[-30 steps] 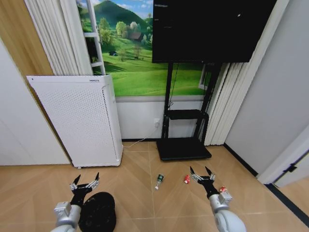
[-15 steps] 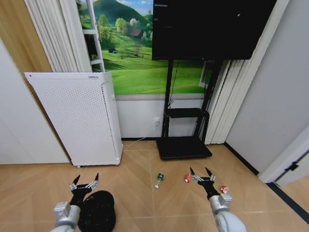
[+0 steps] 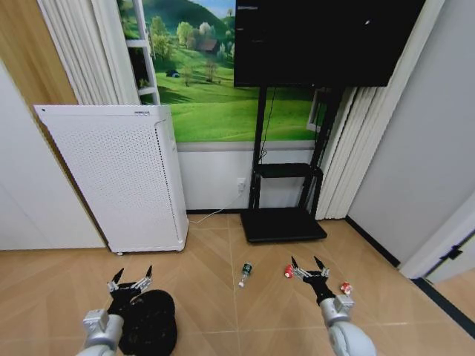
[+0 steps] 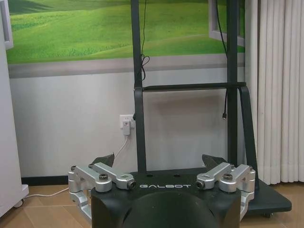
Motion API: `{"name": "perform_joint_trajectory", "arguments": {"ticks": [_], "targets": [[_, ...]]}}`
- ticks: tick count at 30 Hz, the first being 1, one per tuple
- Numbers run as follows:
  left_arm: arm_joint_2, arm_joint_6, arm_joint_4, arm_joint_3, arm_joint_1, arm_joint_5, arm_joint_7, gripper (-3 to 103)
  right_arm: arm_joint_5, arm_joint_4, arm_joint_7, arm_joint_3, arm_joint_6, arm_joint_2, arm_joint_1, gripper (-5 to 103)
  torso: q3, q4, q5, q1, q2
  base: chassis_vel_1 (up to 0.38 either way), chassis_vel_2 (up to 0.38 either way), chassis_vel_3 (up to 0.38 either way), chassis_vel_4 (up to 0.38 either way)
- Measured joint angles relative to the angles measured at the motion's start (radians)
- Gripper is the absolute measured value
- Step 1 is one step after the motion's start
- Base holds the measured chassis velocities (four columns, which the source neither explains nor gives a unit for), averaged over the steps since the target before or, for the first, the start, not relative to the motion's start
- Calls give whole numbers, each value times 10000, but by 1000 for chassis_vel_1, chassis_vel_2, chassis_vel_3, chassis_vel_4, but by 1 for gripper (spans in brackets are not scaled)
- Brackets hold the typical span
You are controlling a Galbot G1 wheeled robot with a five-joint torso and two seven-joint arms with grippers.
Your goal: Pick up the trash bin and place the garbage on the floor into it.
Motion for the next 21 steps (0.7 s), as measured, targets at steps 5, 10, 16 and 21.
{"name": "perform_joint_trajectory", "arguments": {"ticks": [5,10,16,21], "targets": [[16,-5,70,9,-52,-5,0,100,42,-21,2,42,9,6,-2,100,-149,0,0,-66,-216,0,0,0,0],[47,-7,87,18,-96,-13,0,100,52,-29,2,64,18,29,-12,100,-270,0,0,-121,-392,0,0,0,0],[59,-7,83,22,-95,-44,5,100,42,-12,2,67,22,87,-20,100,-431,0,0,-204,-638,0,0,0,0],[65,-6,52,7,-77,-46,29,100,40,37,4,86,22,96,-14,100,-564,0,0,-252,-818,0,0,0,0]]}}
